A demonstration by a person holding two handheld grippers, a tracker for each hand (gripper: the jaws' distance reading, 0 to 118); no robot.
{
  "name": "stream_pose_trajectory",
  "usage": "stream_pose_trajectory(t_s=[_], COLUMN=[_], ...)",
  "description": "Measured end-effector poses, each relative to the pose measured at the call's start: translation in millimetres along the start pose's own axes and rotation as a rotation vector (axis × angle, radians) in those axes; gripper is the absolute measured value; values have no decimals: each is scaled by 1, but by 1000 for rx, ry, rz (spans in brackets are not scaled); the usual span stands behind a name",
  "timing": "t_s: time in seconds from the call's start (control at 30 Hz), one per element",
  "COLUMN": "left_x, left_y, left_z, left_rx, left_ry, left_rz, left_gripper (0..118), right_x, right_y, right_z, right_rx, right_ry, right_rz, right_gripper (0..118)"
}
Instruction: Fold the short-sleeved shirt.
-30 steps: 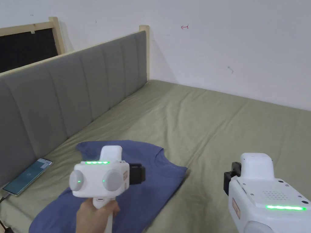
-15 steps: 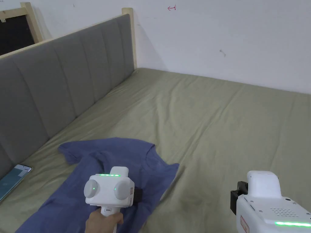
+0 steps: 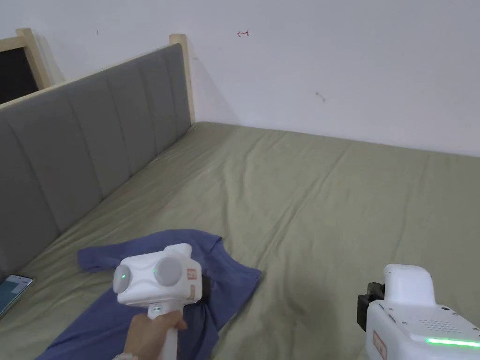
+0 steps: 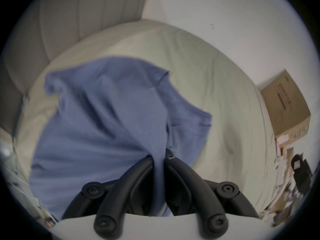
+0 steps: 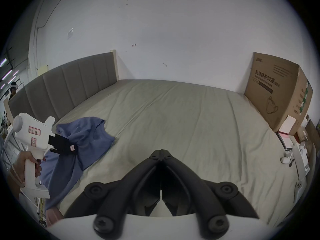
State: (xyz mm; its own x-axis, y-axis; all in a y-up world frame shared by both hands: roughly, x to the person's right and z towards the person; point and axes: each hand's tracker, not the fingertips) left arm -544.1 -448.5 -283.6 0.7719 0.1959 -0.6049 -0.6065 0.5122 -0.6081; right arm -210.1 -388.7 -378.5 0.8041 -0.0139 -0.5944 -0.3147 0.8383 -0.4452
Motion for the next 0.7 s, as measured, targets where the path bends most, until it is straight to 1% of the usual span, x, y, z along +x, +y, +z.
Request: stream_pose_trajectory(t_s=[0.03,0.07,0.1,0.13,0.17,0.23,0.27,0.37,0.4,0.5,0.53,0.6,0.67,0.7], left_x=[15,31,46,63,84,136,157,226,249,310,325,358,384,393], left_y=[5,11,15,18,20,23,21,13,8,-22,-34,-63,-91,-108], left_z=[5,13,20,28,36,55,62,86,92,106,106,96,70,52], left_rx=[6,15,25,47,64,105,121,126,113,130,110,60,-46,-84], left_ry=[-21,-85,-178,-274,-331,-401,-446,-684,-745,-866,-903,-930,-820,-770], left_rz=[-46,-36,0,9,2,-107,-132,-180,-221,-348,-377,-507,-569,-586], left_gripper=[3,3,3,3,3,3,3,3,3,3,3,3,3,3], right_x=[6,13,22,30,39,61,71,110,124,165,177,203,220,226], right_y=[2,4,6,9,11,15,17,20,21,19,17,9,-1,-8], right_z=[4,9,15,20,25,39,46,74,84,116,126,143,153,155], right_rx=[12,23,37,51,62,90,102,149,164,209,221,238,242,233], right_ry=[-12,-28,-44,-68,-87,-127,-151,-242,-274,-390,-411,-451,-489,-487], right_rz=[-11,-21,-31,-45,-60,-93,-107,-164,-183,-251,-281,-343,-362,-348], right_gripper=[0,0,0,0,0,0,0,0,0,0,0,0,0,0])
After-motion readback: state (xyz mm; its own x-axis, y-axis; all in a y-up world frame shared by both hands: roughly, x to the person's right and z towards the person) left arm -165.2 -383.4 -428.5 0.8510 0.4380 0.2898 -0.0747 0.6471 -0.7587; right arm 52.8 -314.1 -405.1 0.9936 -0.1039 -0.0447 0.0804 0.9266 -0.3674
